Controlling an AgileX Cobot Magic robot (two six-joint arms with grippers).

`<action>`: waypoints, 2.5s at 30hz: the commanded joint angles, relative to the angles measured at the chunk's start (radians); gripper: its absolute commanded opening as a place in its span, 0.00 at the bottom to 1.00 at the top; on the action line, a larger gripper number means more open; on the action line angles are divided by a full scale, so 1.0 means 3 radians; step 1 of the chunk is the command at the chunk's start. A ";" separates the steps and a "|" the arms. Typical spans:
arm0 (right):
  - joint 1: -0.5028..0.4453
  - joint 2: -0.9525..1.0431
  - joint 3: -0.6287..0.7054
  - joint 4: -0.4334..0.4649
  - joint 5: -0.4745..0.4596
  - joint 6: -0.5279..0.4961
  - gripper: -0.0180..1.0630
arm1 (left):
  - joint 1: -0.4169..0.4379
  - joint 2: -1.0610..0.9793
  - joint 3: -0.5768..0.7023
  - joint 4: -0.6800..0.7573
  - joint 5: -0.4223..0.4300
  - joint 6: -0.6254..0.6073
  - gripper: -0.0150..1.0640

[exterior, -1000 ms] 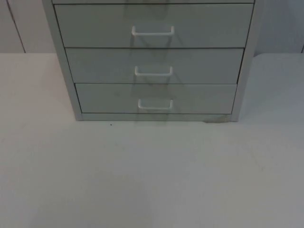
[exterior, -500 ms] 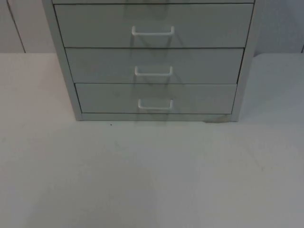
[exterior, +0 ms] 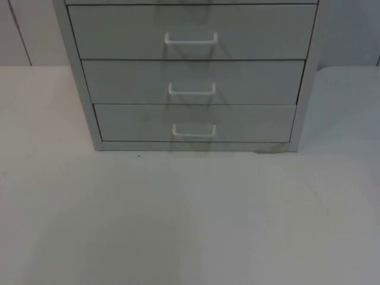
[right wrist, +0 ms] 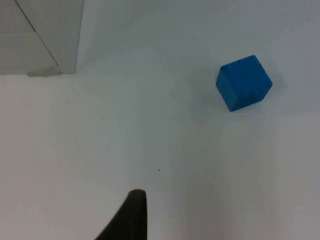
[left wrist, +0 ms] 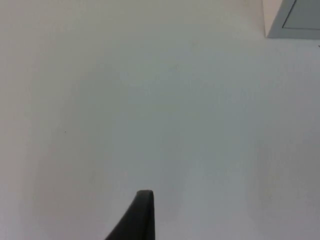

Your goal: Open the drawer with the left hand, place the block into the drawer with the right hand, then close the drawer with the left hand.

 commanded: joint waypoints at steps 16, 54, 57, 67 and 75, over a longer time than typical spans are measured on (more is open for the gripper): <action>-0.0016 0.0457 -0.0017 0.0015 -0.0125 -0.0022 0.99 | 0.0003 0.0385 -0.0204 -0.0170 -0.0096 0.0185 0.98; -0.0016 0.0457 -0.0017 0.0057 -0.0212 -0.0022 0.99 | -0.1831 0.2444 -0.1145 -0.1212 -0.0668 0.1812 0.42; -0.0016 0.0457 -0.0017 0.0057 -0.0212 -0.0022 0.99 | -0.2078 0.2553 -0.1145 -0.0918 -0.0849 0.1631 0.42; -0.0016 0.0457 -0.0017 0.0057 -0.0225 -0.0022 0.99 | -0.2683 0.3109 -0.1253 0.0656 -0.1007 0.0817 0.42; -0.0016 0.0457 -0.0017 0.0057 -0.0238 -0.0022 0.99 | -0.3049 0.3727 -0.1275 0.2148 -0.1056 0.0165 0.42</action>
